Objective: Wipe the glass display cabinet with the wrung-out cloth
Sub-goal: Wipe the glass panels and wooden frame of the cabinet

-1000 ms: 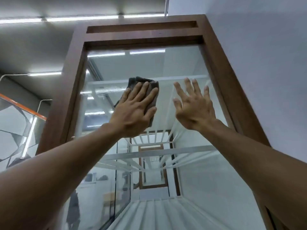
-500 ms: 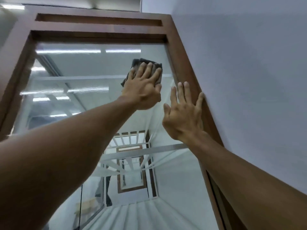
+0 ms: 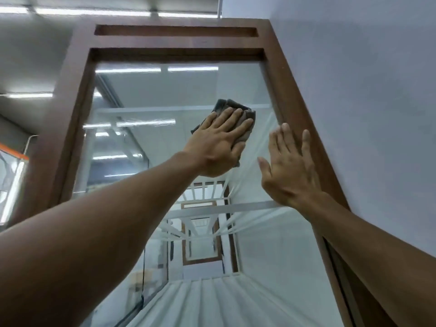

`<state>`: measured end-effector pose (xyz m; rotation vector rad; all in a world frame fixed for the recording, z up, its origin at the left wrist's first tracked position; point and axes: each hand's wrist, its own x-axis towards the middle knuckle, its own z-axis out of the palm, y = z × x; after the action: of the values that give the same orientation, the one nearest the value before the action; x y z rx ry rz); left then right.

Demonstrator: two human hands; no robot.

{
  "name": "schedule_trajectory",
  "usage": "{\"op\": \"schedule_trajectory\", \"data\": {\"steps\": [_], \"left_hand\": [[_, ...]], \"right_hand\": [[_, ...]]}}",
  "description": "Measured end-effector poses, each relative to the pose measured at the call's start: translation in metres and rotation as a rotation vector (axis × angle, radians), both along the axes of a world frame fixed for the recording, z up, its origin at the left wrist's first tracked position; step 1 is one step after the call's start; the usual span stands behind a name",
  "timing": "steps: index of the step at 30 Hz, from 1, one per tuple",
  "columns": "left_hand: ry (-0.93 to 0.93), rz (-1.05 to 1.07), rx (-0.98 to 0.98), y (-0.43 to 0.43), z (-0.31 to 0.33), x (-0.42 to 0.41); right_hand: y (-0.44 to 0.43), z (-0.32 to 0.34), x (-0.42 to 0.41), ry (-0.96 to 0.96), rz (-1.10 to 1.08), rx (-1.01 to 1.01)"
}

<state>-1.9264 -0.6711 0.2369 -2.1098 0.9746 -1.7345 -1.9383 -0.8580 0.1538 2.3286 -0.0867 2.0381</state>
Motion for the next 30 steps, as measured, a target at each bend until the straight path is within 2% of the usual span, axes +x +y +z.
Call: {"op": "schedule_trajectory", "data": {"steps": [2,8,14,20,21,23,25,26,30], "left_hand": [[0.012,0.001,-0.037,0.026,-0.004,0.001],[0.014,0.033,-0.218,0.11,-0.011,0.006],[0.052,0.015,-0.431,0.17,-0.021,0.008],[0.061,0.003,-0.675,0.182,-0.07,0.008],[0.061,0.013,-0.659,0.174,-0.079,0.008],[0.047,0.041,-0.508,0.159,-0.086,0.009],[0.021,0.041,-0.334,0.155,-0.073,0.008],[0.014,0.035,-0.31,0.156,-0.064,0.008],[0.049,0.04,-0.59,0.147,-0.04,0.015]], "right_hand": [[0.014,-0.001,0.001,0.015,0.061,-0.001],[0.104,0.014,0.006,0.063,0.261,-0.184],[0.172,0.035,0.015,0.057,0.255,-0.196],[0.173,0.023,0.018,0.061,0.242,-0.232],[0.173,0.02,0.018,0.066,0.239,-0.247],[0.173,0.017,0.017,0.062,0.242,-0.271],[0.171,0.017,0.017,0.05,0.258,-0.274],[0.168,0.018,0.017,0.046,0.271,-0.27],[0.155,0.017,0.016,0.041,0.277,-0.269]]}}
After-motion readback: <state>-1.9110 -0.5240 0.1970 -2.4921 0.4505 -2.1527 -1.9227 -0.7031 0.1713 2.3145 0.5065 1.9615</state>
